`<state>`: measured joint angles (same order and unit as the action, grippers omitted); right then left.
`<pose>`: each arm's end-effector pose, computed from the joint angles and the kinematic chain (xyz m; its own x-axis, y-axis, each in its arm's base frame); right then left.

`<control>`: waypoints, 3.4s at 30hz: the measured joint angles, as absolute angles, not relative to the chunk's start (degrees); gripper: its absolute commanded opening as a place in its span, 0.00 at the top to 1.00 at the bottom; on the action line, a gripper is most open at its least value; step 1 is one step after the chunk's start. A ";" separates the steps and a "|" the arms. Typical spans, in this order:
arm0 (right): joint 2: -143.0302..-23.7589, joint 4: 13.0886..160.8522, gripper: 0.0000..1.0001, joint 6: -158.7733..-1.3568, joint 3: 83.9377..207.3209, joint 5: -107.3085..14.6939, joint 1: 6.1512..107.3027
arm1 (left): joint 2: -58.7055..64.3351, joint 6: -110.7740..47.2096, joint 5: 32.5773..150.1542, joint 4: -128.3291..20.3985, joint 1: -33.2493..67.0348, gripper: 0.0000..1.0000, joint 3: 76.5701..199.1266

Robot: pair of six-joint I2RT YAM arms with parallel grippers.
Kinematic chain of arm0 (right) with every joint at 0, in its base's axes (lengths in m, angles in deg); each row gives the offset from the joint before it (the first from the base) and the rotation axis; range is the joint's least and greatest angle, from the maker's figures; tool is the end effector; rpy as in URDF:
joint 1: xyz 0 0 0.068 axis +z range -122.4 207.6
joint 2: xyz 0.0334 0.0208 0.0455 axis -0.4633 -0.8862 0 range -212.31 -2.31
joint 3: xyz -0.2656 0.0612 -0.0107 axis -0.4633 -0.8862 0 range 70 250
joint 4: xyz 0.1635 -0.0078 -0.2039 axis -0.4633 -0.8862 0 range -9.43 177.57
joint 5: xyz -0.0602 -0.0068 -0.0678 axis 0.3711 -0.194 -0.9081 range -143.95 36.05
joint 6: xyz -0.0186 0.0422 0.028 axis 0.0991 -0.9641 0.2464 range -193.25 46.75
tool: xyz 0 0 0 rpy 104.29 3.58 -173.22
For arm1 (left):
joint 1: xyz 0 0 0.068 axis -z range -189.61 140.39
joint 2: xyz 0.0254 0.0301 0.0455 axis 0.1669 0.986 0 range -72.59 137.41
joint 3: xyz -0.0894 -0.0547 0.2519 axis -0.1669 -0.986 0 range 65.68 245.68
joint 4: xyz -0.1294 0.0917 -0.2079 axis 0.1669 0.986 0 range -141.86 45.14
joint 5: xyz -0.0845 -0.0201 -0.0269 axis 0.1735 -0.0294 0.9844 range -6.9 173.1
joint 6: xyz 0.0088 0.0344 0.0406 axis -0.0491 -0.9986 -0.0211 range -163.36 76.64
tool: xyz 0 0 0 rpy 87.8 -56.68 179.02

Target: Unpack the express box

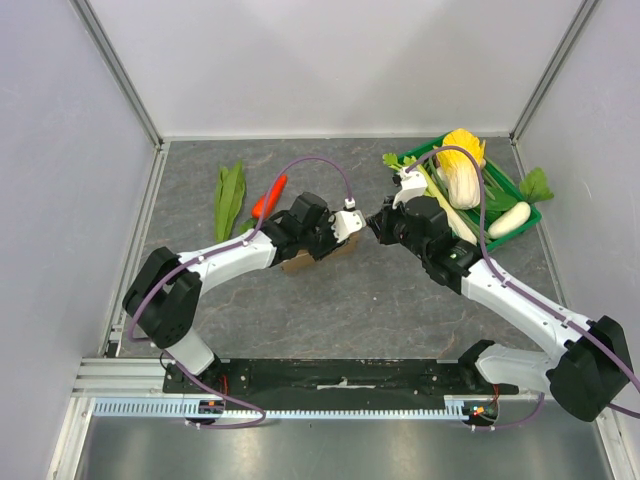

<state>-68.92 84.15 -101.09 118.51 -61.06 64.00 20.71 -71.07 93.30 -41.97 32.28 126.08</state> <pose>0.2186 0.1557 0.2966 -0.4926 0.2126 -0.8439 -0.3009 0.8683 0.3944 0.2590 -0.2408 0.2203 -0.0973 0.7018 -0.7057 0.9025 0.3611 0.2347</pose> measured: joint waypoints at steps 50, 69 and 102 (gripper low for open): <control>-64.62 74.70 1.00 -98.16 121.11 -58.90 63.50 | 21.56 -64.57 95.64 -40.40 28.70 0.58 127.98; -64.05 73.06 1.00 -98.27 121.89 -59.42 63.74 | 22.52 -58.93 96.69 -39.83 27.41 0.12 130.45; -84.68 90.29 1.00 -100.43 119.45 -54.09 63.74 | 27.28 -20.55 96.32 -18.26 21.11 0.20 145.58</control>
<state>-84.68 90.29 -100.43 119.45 -54.09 63.74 27.28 -20.55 96.32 -18.26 21.11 145.58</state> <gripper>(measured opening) 0.130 0.722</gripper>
